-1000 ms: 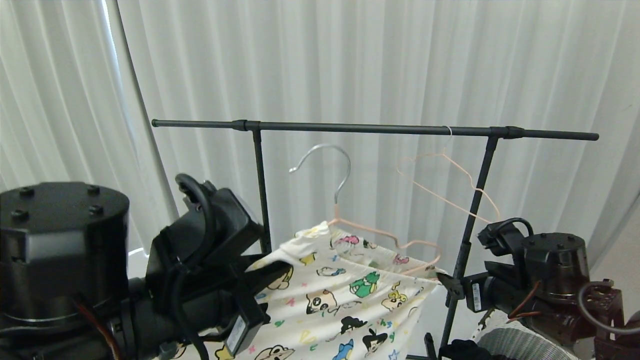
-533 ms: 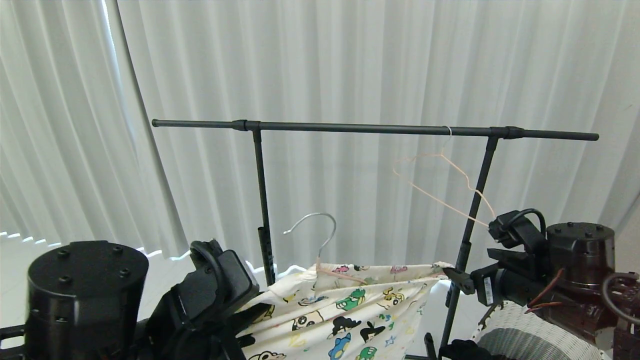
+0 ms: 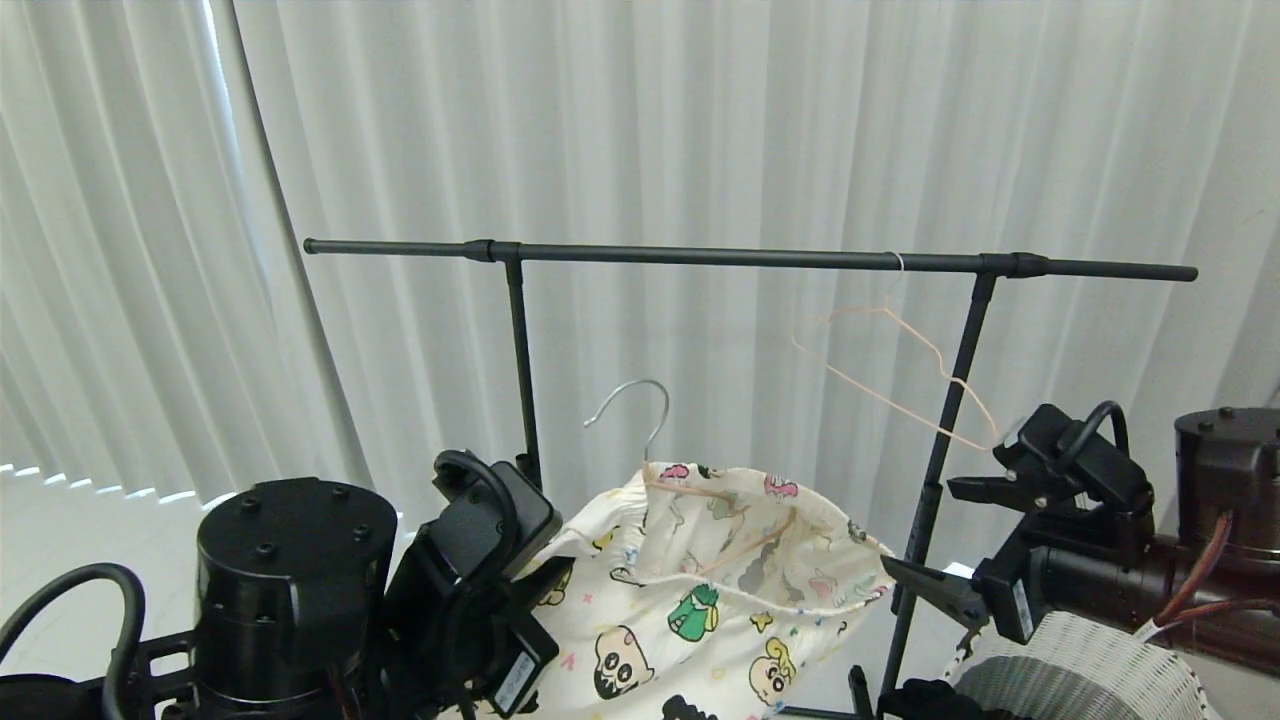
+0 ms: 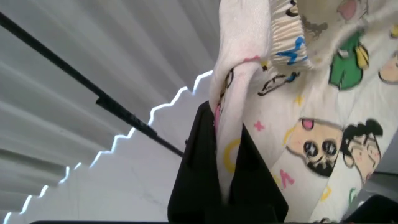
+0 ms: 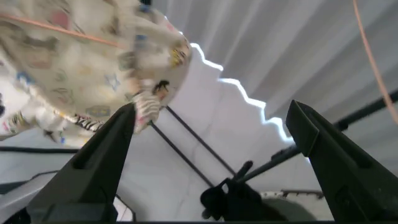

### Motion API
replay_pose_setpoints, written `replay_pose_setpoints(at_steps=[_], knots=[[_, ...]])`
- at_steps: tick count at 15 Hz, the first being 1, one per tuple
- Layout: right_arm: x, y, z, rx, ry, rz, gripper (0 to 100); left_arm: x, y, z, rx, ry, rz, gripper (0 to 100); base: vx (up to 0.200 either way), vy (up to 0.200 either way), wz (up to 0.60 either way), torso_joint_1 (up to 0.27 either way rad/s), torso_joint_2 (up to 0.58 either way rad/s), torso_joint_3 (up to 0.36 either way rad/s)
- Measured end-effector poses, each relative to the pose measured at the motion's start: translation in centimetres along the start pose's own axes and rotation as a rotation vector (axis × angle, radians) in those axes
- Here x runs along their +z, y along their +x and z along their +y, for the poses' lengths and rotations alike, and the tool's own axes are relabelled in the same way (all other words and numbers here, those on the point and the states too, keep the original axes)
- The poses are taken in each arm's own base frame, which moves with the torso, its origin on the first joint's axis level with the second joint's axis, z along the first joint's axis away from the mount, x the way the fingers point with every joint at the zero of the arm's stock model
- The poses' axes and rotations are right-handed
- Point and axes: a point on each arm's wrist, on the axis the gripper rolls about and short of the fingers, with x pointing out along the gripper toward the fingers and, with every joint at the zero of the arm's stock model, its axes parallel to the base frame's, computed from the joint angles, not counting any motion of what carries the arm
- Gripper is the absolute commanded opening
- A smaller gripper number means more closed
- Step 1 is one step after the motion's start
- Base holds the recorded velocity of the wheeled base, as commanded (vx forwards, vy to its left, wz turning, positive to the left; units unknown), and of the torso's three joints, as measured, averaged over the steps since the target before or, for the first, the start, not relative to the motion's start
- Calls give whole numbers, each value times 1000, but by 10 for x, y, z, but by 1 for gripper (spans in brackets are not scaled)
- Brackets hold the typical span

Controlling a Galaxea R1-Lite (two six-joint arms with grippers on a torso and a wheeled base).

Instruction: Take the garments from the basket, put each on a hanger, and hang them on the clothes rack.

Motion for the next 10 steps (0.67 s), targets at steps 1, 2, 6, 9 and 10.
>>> replay_pose_setpoints(at_steps=[1,2,6,9,10], knots=[[6,-4,2,38,-19,-6,100,-1,1,-1,-13,-3,-9,0,0,0,0,0,0,0],[9,-7,7,81,-27,28,100,0,2,-2,-28,-9,-50,0,0,0,0,0,0,0],[26,-24,20,246,-155,71,100,-2,3,-5,-71,-9,-90,0,0,0,0,0,0,0],[28,-25,21,273,-258,88,100,-4,1,-12,-114,6,-90,0,0,0,0,0,0,0],[24,-26,21,283,-272,117,100,-5,2,-11,-110,2,-85,0,0,0,0,0,0,0]])
